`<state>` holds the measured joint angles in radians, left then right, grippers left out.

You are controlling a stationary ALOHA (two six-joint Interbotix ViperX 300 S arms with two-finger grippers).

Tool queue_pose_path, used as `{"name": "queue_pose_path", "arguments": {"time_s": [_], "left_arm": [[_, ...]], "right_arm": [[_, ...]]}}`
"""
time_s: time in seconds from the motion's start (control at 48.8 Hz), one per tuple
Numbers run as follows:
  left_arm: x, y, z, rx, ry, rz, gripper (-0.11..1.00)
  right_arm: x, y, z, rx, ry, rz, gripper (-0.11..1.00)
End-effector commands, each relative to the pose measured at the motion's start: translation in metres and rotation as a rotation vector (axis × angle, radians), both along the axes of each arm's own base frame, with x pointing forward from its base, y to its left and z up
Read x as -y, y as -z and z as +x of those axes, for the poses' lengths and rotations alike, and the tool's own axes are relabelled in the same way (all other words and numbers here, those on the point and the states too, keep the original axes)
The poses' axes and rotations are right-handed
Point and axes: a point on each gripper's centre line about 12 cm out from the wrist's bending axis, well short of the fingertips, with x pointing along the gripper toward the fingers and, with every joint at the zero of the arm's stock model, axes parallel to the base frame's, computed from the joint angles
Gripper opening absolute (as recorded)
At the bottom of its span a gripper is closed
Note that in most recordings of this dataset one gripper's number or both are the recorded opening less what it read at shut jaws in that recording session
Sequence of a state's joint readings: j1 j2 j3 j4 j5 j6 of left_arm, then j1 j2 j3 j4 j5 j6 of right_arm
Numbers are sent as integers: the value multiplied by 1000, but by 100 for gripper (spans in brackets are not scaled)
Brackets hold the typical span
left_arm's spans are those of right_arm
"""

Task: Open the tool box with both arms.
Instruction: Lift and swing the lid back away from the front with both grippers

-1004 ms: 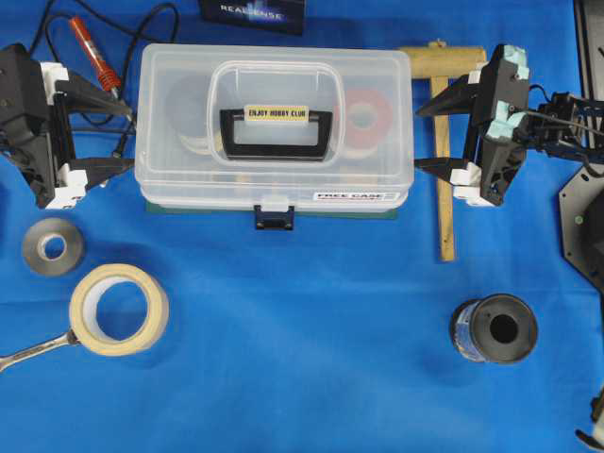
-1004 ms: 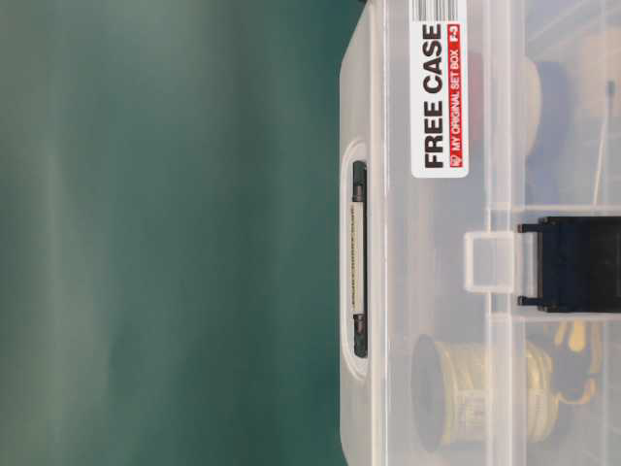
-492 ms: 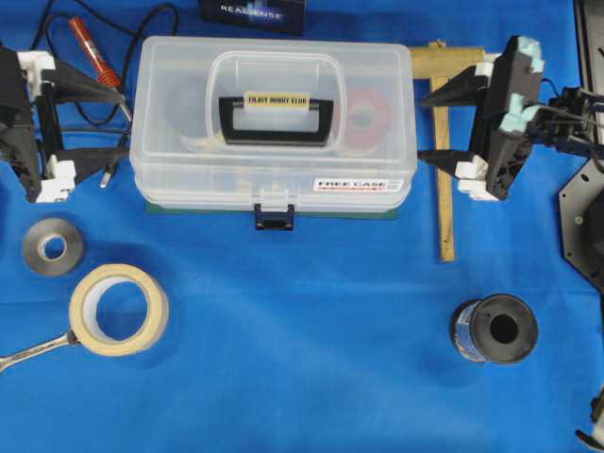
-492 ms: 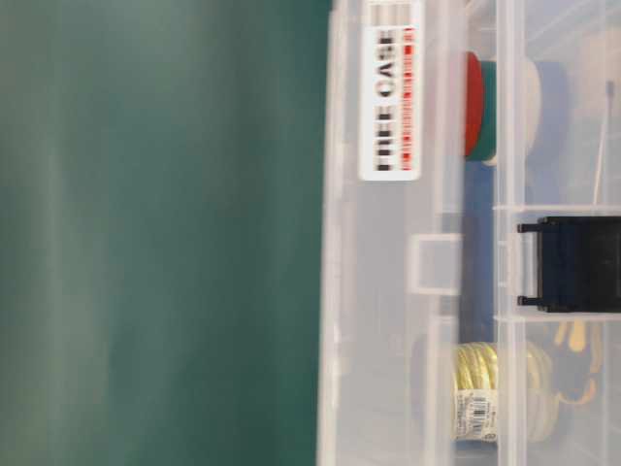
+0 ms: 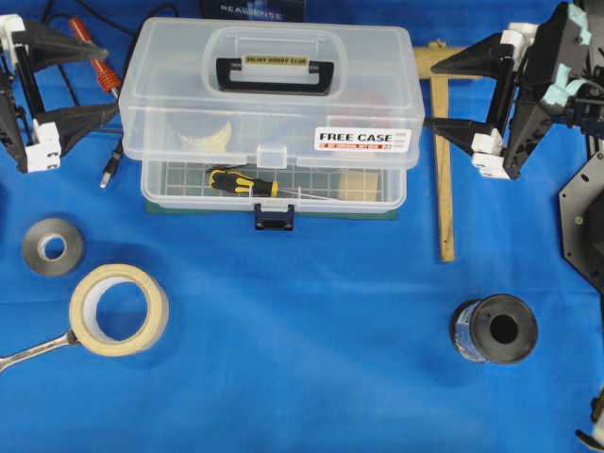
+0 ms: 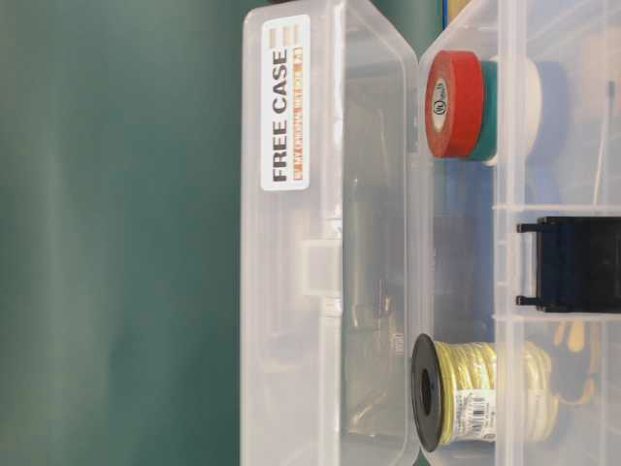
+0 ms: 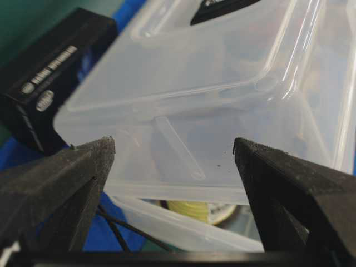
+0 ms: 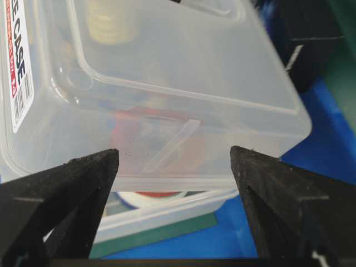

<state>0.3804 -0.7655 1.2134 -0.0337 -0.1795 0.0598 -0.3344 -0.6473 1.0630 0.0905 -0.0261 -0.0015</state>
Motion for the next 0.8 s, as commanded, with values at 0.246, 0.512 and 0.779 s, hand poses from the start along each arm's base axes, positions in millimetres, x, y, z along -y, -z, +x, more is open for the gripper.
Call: {"name": "queue_pose_path", "arguments": {"time_s": [0.246, 0.512, 0.779], "left_arm": [[-11, -20, 4, 95, -40, 38, 88], [-25, -19, 6, 104, -94, 46, 88], [-38, -16, 11, 103, -130, 50, 88]], "right_arm": [[16, -30, 6, 116, 55, -40, 83], [33, -31, 0, 127, 125, -49, 83], [52, -28, -2, 123, 192, -52, 83]]}}
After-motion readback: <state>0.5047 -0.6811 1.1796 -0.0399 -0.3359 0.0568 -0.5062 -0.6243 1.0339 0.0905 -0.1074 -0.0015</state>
